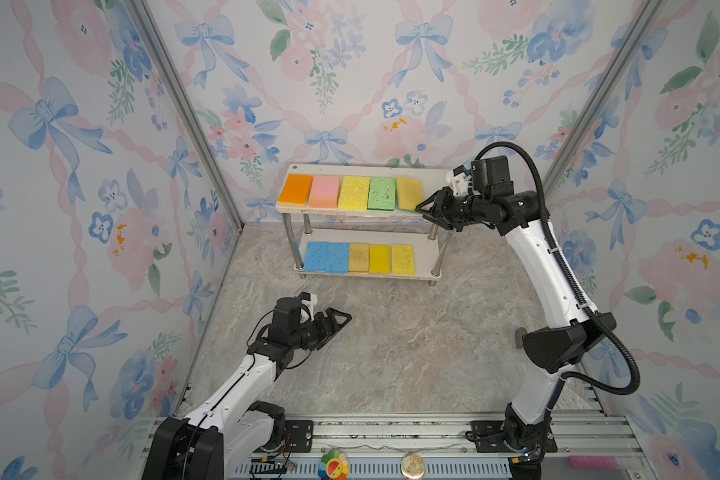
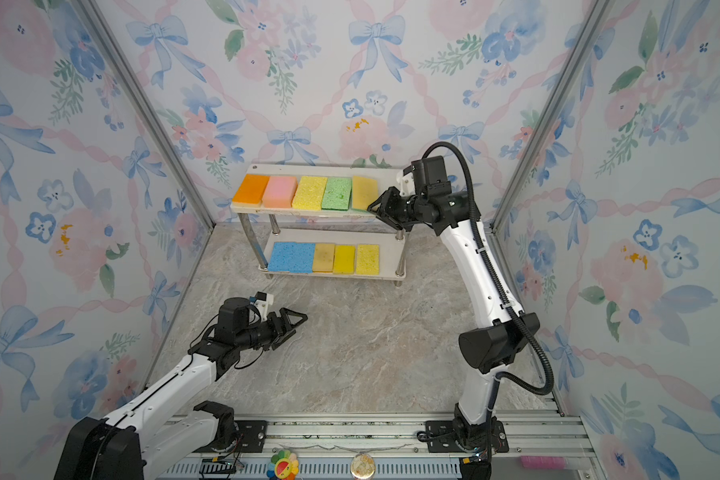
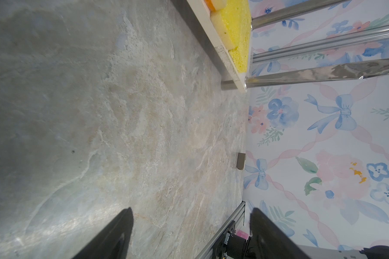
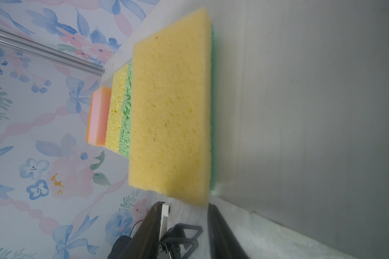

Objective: Place and organize the cleaning sponges onto the shelf
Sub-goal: 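Set the yellow sponge beside the green sponge on the upper shelf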

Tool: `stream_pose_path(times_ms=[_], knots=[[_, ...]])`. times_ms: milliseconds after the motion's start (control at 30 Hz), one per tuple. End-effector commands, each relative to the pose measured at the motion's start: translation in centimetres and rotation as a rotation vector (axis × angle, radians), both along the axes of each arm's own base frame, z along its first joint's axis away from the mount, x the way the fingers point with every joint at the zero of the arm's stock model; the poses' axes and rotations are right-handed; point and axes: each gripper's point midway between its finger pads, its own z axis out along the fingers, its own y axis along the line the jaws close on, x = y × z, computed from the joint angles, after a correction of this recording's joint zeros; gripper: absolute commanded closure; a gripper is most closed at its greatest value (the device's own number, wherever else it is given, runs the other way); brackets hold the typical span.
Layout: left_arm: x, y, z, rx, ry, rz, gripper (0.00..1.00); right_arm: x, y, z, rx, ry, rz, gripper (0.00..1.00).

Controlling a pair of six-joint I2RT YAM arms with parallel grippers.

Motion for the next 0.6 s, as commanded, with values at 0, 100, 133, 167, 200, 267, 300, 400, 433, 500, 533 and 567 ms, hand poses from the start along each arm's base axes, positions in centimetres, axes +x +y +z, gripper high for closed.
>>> stream_pose_path(times_ms=[0,100,133,167,200,267,300,400,433,500,533,567], knots=[[0.1,-0.1,0.6,0.0,-0.022,-0.02,0.16,-1.5,-0.1,2.4,0.035,-0.062,-0.007,0.6],[0.1,-0.1,0.5,0.0,-0.018,-0.02,0.16,-1.4,-0.4,2.7,0.047,-0.073,-0.019,0.59],[0.1,-0.1,0.6,0.0,-0.02,-0.021,0.16,-1.4,-0.3,3.1,0.057,-0.079,-0.016,0.59],[0.2,-0.2,0.6,-0.002,-0.02,-0.022,0.16,-1.3,-0.1,3.6,0.07,-0.088,-0.009,0.59],[0.2,-0.2,0.8,-0.004,-0.022,-0.024,0.16,-1.3,0.2,4.1,0.081,-0.098,0.0,0.59],[0.2,-0.3,1.0,-0.008,-0.025,-0.026,0.16,-1.3,0.7,5.5,0.087,-0.13,0.015,0.59],[0.2,-0.3,1.0,-0.009,-0.025,-0.026,0.16,-1.2,0.8,5.9,0.079,-0.145,0.016,0.59],[0.3,-0.3,1.3,-0.012,-0.028,-0.024,0.16,-0.5,-0.1,6.4,0.044,-0.167,-0.01,0.55],[0.2,-0.3,1.2,-0.011,-0.026,-0.026,0.16,0.2,-0.7,6.0,0.036,-0.161,-0.025,0.53],[0.2,-0.3,1.3,-0.011,-0.027,-0.027,0.16,1.5,-1.7,5.5,0.034,-0.154,-0.041,0.52],[0.2,-0.3,1.3,-0.011,-0.024,-0.029,0.16,2.4,-2.3,5.1,0.028,-0.154,-0.048,0.52],[0.1,-0.4,1.3,-0.011,-0.023,-0.031,0.15,3.1,-2.6,4.6,0.027,-0.145,-0.053,0.52]])
